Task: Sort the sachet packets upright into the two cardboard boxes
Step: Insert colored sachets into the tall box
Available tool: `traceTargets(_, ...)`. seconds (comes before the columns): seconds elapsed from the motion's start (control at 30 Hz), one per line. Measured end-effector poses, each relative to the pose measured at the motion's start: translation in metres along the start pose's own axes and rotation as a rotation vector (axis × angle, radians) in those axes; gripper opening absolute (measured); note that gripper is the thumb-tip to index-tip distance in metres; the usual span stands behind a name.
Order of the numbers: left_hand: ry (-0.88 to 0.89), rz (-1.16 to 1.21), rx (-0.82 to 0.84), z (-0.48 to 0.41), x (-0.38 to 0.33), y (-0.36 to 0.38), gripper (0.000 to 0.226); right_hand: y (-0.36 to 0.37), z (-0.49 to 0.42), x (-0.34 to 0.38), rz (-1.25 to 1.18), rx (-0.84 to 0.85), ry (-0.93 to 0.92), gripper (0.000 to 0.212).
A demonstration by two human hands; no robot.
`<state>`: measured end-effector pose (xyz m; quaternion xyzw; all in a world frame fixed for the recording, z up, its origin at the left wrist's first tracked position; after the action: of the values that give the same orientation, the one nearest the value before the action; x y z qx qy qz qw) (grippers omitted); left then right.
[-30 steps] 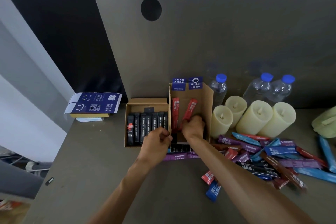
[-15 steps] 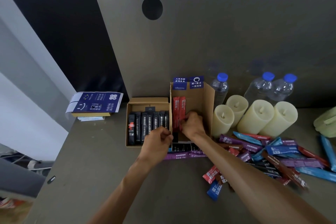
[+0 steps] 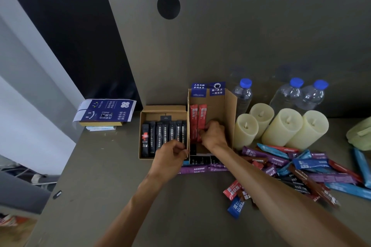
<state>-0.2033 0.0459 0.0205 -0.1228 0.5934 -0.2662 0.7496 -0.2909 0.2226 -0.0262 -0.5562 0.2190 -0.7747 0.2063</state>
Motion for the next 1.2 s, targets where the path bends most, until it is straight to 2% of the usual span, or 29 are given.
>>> traceTargets(0.2,-0.025,-0.012,-0.03,0.009,0.013,-0.003,0.011,-0.001,0.003,-0.001,-0.006,0.01,-0.03,0.009)
traceTargets(0.67,-0.042,-0.076,-0.04,0.024,0.024,0.001,0.018,-0.006,0.003,0.004,0.052,0.004,-0.092,0.012)
traceTargets(0.8,-0.048,-0.073,-0.043,0.026,0.025,0.002,0.016,-0.005,0.0,0.002,0.042,0.03,-0.027,0.016)
traceTargets(0.9,-0.051,-0.066,-0.056,0.027,0.026,0.001,0.014,-0.006,0.001,0.004,0.027,0.06,0.012,0.009)
traceTargets(1.0,-0.055,-0.074,-0.056,0.027,0.027,0.0,0.014,-0.01,0.005,0.006,0.027,0.065,0.009,0.017)
traceTargets(1.2,-0.069,-0.117,-0.075,0.026,0.033,0.002,0.015,-0.01,0.005,0.004,0.054,0.072,-0.008,0.014)
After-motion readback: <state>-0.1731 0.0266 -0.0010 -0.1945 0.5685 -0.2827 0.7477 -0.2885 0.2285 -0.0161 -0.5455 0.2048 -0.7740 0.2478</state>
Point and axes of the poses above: each hand's wrist, its own z-axis away from the middle knuckle, its own y-axis out of the palm, x = y × z, the point moved 4 cm from there along -z, towards the middle knuckle, and after that the axes turned 8 degrees about x, right-handed, at the moved point
